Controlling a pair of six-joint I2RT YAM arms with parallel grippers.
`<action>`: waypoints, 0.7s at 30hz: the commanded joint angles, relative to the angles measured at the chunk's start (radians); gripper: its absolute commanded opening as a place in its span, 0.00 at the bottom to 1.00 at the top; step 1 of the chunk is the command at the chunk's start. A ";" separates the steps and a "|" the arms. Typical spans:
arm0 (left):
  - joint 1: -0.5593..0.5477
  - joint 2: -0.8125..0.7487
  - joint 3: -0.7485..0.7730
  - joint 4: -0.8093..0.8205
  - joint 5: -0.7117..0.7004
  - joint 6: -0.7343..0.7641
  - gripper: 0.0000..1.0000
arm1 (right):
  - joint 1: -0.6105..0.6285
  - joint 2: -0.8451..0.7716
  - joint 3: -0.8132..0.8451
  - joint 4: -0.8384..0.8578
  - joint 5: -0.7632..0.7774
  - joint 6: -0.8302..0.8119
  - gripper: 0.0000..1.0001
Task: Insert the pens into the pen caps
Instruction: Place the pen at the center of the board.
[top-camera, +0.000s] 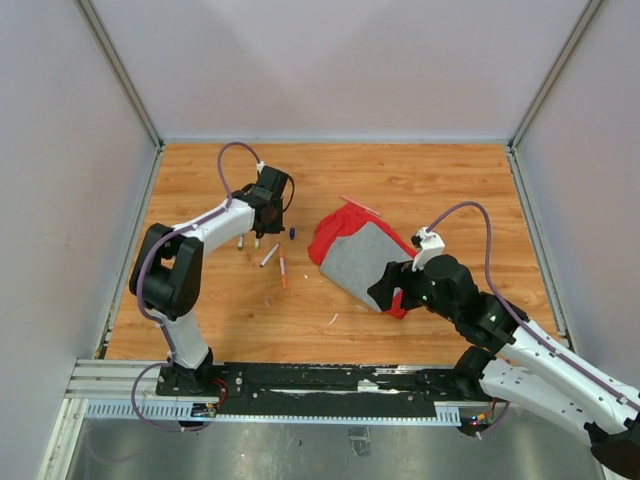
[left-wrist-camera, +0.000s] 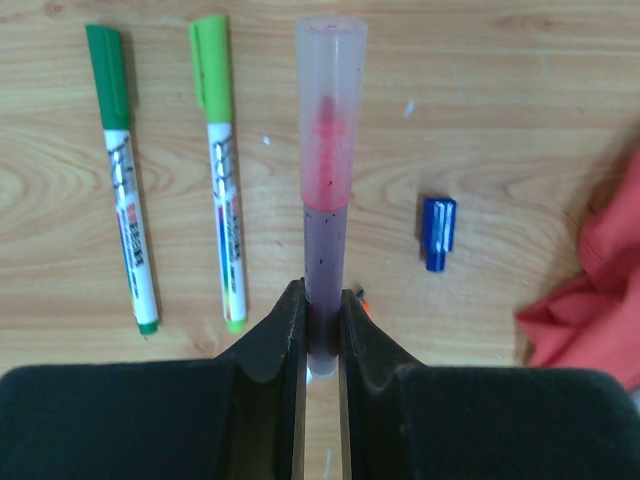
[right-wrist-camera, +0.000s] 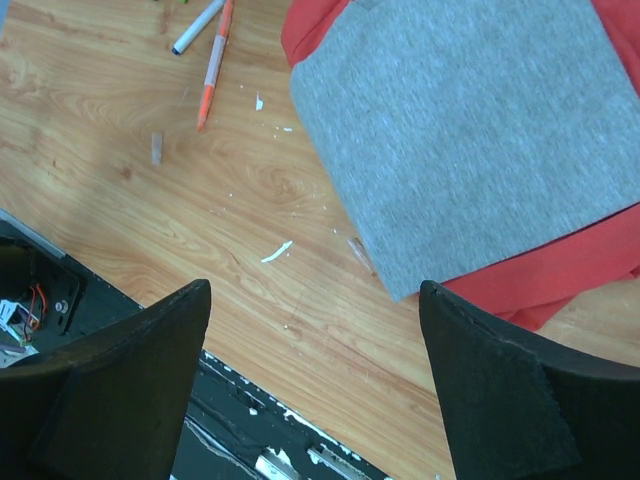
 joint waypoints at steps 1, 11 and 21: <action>0.041 0.064 0.080 -0.033 0.006 0.061 0.01 | -0.025 -0.003 -0.018 -0.015 -0.043 0.015 0.85; 0.083 0.141 0.088 -0.046 0.068 0.062 0.01 | -0.025 -0.015 -0.038 -0.011 -0.063 0.039 0.85; 0.082 0.134 0.012 -0.028 0.122 0.038 0.01 | -0.023 -0.012 -0.045 -0.001 -0.077 0.055 0.85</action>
